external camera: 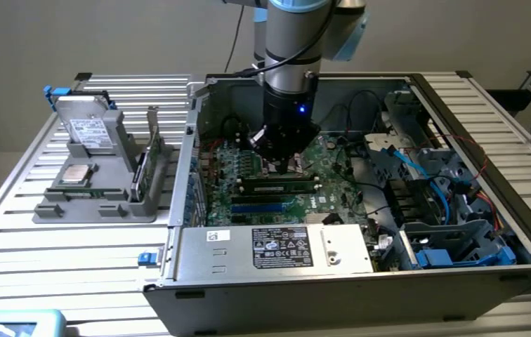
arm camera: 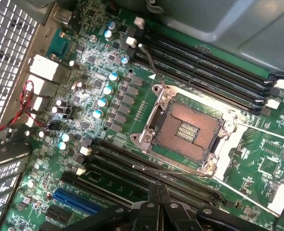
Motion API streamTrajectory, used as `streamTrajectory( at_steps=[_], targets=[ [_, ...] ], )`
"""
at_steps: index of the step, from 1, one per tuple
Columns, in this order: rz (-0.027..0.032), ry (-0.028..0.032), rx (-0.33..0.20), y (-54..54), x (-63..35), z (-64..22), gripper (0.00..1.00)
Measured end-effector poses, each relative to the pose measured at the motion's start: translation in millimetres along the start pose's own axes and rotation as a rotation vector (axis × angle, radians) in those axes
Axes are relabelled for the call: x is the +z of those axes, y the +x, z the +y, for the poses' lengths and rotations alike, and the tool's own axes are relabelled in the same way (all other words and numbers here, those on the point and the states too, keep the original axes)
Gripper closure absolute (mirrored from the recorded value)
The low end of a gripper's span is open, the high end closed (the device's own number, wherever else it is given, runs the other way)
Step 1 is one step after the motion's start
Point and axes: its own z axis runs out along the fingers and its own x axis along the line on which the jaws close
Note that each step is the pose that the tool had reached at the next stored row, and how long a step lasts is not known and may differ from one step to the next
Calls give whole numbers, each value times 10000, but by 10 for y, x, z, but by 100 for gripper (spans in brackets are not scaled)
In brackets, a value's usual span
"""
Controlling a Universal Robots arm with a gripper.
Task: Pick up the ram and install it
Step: 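Press down the ram until it locks into place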
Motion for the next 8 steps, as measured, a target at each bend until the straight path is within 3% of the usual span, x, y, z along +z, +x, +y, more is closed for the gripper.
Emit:
streamTrajectory(
  at_steps=[8],
  targets=[
    [24,-24,1069,0,0,0,89]
  ],
)
